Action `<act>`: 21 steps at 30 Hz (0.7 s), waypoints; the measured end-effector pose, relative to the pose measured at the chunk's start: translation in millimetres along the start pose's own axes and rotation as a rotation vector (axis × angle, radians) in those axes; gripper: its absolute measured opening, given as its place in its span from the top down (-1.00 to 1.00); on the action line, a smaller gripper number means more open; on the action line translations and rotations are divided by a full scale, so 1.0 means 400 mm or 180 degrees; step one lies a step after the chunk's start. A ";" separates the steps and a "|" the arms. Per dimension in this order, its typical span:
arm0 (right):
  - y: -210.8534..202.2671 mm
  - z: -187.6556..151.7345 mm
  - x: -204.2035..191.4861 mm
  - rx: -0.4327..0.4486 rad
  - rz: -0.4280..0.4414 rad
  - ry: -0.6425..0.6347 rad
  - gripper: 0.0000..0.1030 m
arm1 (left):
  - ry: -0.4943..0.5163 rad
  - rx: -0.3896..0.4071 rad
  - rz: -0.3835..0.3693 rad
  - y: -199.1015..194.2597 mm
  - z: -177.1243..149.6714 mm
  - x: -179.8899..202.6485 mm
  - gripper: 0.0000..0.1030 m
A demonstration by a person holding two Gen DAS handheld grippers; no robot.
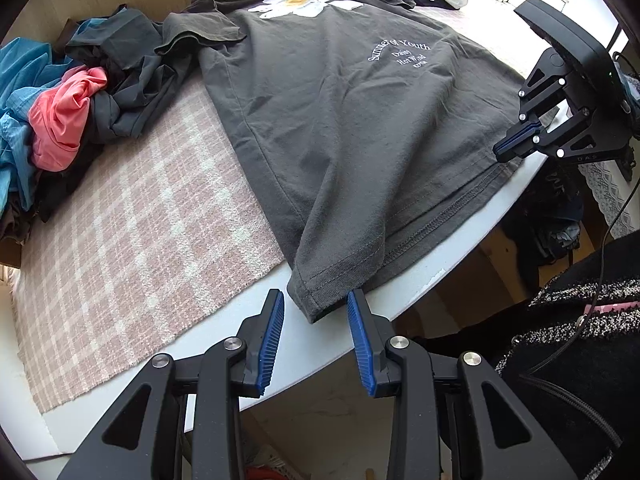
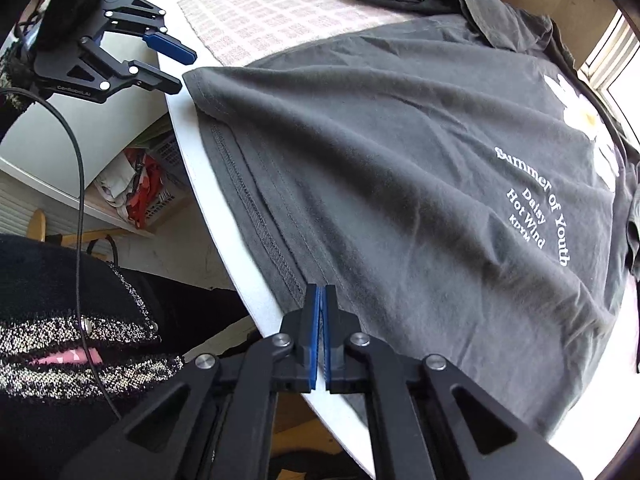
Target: Fold clothes
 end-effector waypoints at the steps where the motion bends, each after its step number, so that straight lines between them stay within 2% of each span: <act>1: 0.011 -0.008 0.001 -0.0109 0.0021 0.0011 0.88 | -0.0010 -0.0005 0.0002 0.001 0.002 0.002 0.39; 4: 0.034 -0.015 0.001 -0.0209 -0.0096 -0.0040 0.70 | -0.0030 -0.0014 0.0003 0.004 0.006 0.006 0.38; 11: 0.042 -0.010 -0.002 -0.0141 -0.0043 -0.0214 0.60 | -0.0002 -0.0014 -0.0032 0.001 0.009 0.012 0.38; 12: 0.041 -0.011 0.001 -0.0120 -0.0028 -0.0213 0.64 | -0.0002 -0.0016 -0.0027 0.000 0.008 0.013 0.38; 13: 0.043 -0.011 0.007 -0.0116 -0.0072 -0.0196 0.89 | -0.0008 -0.0017 -0.0027 0.000 0.007 0.013 0.38; 14: 0.042 -0.010 0.012 -0.0124 -0.0098 -0.0190 0.94 | -0.0014 -0.0017 -0.0027 0.000 0.005 0.012 0.38; 21: 0.027 -0.004 0.013 -0.0159 -0.0106 -0.0333 0.90 | -0.0020 -0.0036 -0.0029 0.000 -0.004 0.014 0.38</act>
Point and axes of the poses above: each gripper's, at about its wrist camera, not at the fingertips, and y roughly the way its jaws point, x to its right, z to its top, the point moved 9 cm from there along y, roughly the way its jaws point, and after that the axes turned 9 degrees about x, right-handed, at the moved point
